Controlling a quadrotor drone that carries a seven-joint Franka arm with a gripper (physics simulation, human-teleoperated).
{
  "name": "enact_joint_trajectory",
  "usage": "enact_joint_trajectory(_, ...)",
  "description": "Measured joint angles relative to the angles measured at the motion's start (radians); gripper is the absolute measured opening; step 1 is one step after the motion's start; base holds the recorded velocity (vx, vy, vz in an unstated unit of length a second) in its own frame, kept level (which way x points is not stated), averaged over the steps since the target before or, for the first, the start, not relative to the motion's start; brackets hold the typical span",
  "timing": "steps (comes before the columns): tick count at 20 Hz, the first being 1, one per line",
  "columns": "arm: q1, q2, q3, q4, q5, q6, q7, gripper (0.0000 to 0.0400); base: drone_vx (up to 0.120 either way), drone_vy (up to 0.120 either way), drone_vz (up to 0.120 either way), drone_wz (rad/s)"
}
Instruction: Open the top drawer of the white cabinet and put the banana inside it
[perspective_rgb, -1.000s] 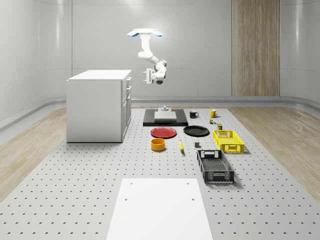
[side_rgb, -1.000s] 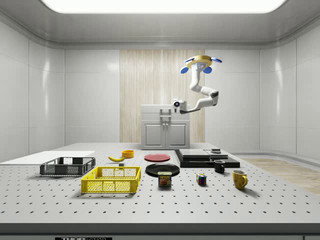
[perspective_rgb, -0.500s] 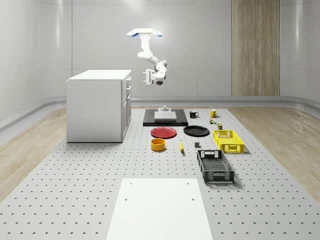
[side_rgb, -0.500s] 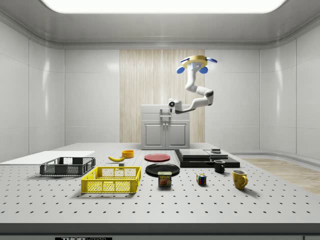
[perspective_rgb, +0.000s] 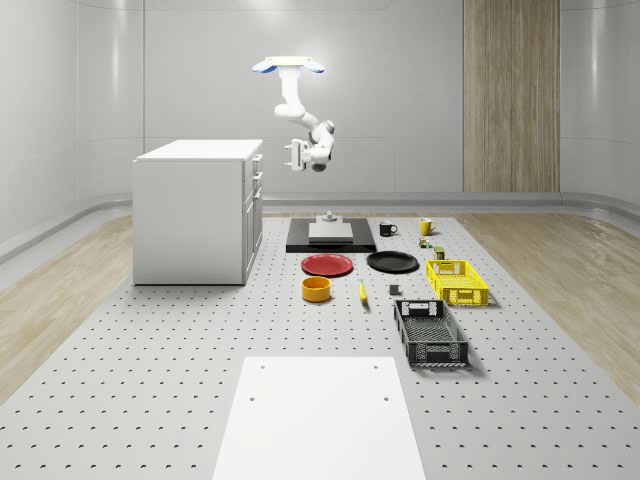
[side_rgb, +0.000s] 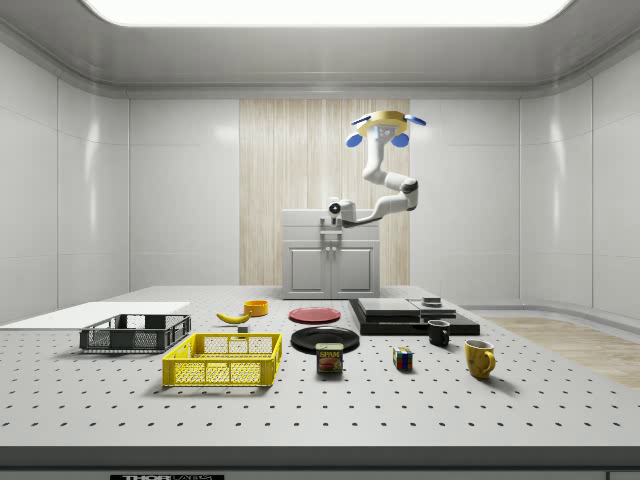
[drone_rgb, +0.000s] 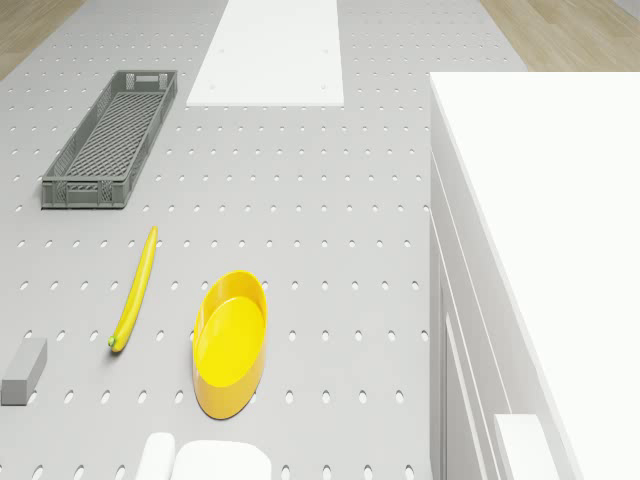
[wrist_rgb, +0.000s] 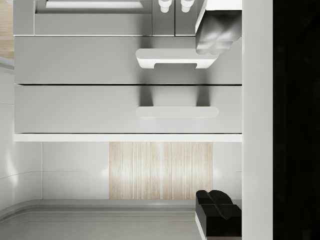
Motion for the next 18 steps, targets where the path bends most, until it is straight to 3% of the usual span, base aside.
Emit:
enact_joint_trajectory(7,0.012,0.000,0.046,-0.042,0.038,0.061,-0.010,0.0400,0.000,0.000,0.000,0.000)
enact_joint_trajectory(18,0.051,0.022,0.150,-0.112,0.144,0.190,-0.046,0.0400,0.000,0.000,0.000,0.000)
